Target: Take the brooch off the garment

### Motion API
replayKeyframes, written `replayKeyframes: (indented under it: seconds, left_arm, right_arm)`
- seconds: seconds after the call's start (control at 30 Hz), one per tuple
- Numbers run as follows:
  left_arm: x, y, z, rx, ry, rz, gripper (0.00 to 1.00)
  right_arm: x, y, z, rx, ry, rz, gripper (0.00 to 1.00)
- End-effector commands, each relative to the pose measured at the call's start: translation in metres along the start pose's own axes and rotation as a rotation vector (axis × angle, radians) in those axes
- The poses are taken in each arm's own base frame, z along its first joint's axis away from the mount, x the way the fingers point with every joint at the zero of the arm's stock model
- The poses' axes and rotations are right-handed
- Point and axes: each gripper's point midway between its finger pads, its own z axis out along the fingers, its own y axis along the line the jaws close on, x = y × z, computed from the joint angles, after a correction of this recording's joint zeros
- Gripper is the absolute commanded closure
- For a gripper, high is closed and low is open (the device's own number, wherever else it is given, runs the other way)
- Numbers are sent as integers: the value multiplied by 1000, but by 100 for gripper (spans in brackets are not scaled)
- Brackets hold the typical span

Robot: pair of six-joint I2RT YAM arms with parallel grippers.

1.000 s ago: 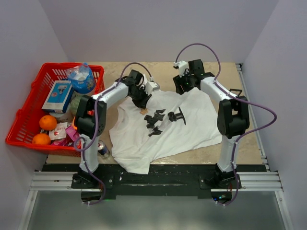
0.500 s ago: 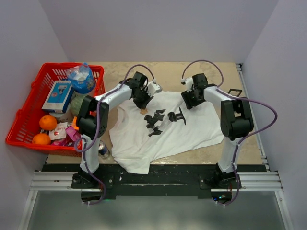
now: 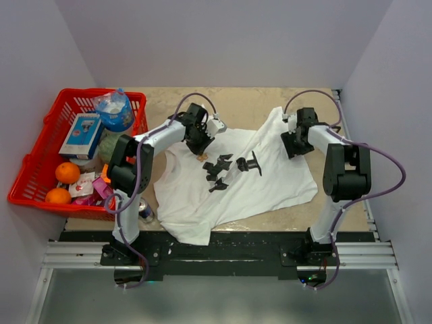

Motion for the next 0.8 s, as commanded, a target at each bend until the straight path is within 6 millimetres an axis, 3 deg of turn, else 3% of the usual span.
replayKeyframes:
  seconds: [0.0, 0.13, 0.33, 0.77]
  left_arm:
    - [-19, 3, -23, -25, -68, -1, 79]
    - [-11, -5, -19, 13, -54, 2, 80]
    - [-12, -13, -11, 44, -44, 18, 81]
    - [4, -4, 1, -23, 17, 25, 85]
  right_arm:
    - [-9, 9, -21, -30, -39, -4, 42]
    - [-36, 21, -30, -71, -101, -14, 41]
    - [-59, 34, -37, -102, -145, -35, 40]
    - [-69, 43, -37, -123, -160, -49, 40]
